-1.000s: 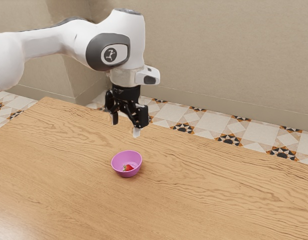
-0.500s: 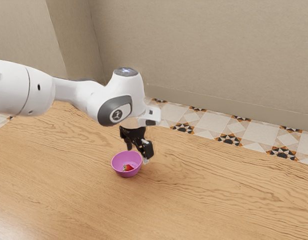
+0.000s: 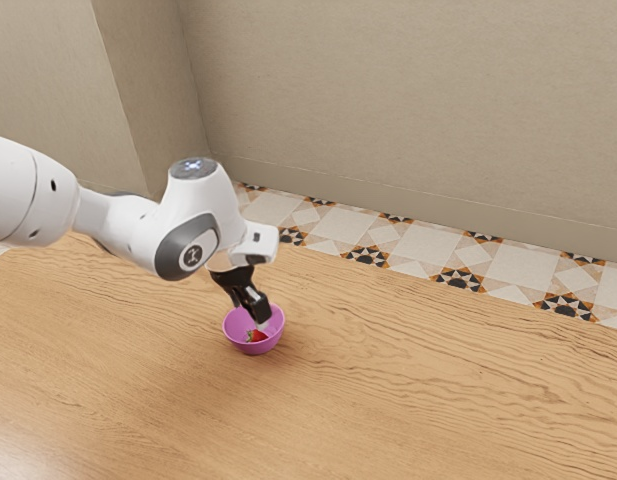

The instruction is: Take strawberry from the bowl

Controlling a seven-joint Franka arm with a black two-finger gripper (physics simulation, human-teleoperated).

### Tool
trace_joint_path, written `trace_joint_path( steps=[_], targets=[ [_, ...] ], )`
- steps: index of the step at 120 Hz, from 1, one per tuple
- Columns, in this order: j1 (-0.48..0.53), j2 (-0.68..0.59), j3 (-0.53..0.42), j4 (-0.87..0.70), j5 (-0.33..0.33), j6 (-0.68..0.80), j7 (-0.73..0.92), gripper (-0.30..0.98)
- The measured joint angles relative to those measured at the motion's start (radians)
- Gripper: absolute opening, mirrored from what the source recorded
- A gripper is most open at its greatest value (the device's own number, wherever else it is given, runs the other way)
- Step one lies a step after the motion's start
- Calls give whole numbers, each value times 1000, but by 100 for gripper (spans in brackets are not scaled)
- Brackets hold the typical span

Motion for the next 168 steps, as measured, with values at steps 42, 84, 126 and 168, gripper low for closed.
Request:
trace_joint_path(
  steps=[42,84,126,168],
  targets=[
    [8,82,12,23,-23,34,100,39],
    [2,115,12,25,-47,56,157,38],
    [3,130,13,25,-54,78,178,21],
    [2,122,17,42,-42,80,183,9]
  ],
)
